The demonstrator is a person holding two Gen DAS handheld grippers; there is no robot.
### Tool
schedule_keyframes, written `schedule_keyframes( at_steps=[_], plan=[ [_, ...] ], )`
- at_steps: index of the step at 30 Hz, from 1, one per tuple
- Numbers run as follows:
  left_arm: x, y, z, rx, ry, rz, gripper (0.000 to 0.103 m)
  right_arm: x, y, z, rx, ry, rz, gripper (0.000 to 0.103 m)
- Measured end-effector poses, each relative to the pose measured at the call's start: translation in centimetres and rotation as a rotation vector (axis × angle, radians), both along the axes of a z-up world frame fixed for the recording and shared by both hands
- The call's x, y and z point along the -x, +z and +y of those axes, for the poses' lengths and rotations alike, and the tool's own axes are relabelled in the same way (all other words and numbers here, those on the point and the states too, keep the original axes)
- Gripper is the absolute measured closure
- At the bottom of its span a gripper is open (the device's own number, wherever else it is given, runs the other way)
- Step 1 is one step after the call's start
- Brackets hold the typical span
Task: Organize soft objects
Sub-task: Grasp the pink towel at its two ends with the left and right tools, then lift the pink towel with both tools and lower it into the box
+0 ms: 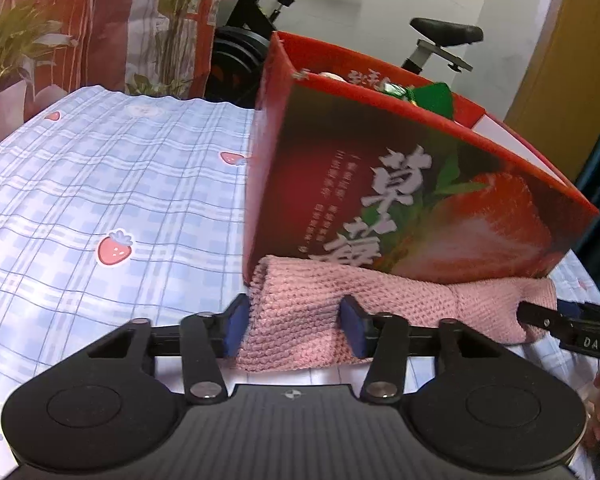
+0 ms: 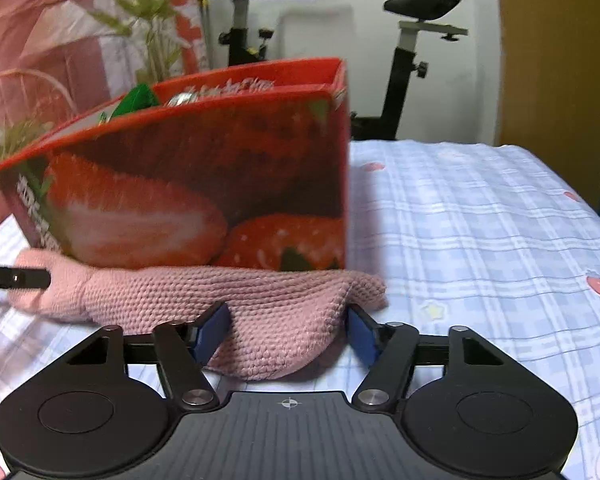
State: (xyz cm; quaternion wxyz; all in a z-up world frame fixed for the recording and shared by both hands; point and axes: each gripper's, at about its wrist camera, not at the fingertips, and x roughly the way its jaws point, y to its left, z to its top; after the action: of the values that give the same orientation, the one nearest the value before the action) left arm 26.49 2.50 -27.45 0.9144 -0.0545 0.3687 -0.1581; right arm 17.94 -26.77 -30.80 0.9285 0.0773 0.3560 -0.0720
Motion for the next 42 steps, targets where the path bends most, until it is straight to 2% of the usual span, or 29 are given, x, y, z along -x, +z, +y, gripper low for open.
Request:
schedule_keyframes(
  at_steps=[4, 6, 10, 12, 14, 31, 42],
  plan=[
    [0.8, 0.0, -0.3, -0.009, 0.003, -0.005, 0.072, 0.0, 0.1, 0.2, -0.012, 0.021, 0.006, 0.054],
    [1.2, 0.1, -0.5, -0.021, 0.004, -0.009, 0.08, 0.1, 0.2, 0.3, -0.018, 0.031, 0.01, 0.064],
    [2.0, 0.1, -0.7, -0.041, -0.006, -0.007, 0.084, 0.3, 0.5, 0.8, -0.026, 0.047, 0.032, 0.076],
    [2.5, 0.2, -0.5, -0.033, -0.004, -0.002, 0.085, 0.4, 0.7, 1.0, -0.041, 0.05, 0.038, 0.087],
    [3.0, 0.2, -0.4, -0.028, -0.002, 0.001, 0.086, 0.5, 0.9, 1.3, -0.048, 0.055, 0.041, 0.092],
    [7.2, 0.3, -0.1, -0.038, -0.022, 0.028, 0.089, 5.4, 2.0, 4.7, -0.049, 0.096, 0.038, 0.096],
    [7.7, 0.1, 0.1, -0.04, -0.014, 0.028, 0.088, 7.0, 2.3, 4.1, -0.056, 0.069, 0.026, 0.096]
  ],
)
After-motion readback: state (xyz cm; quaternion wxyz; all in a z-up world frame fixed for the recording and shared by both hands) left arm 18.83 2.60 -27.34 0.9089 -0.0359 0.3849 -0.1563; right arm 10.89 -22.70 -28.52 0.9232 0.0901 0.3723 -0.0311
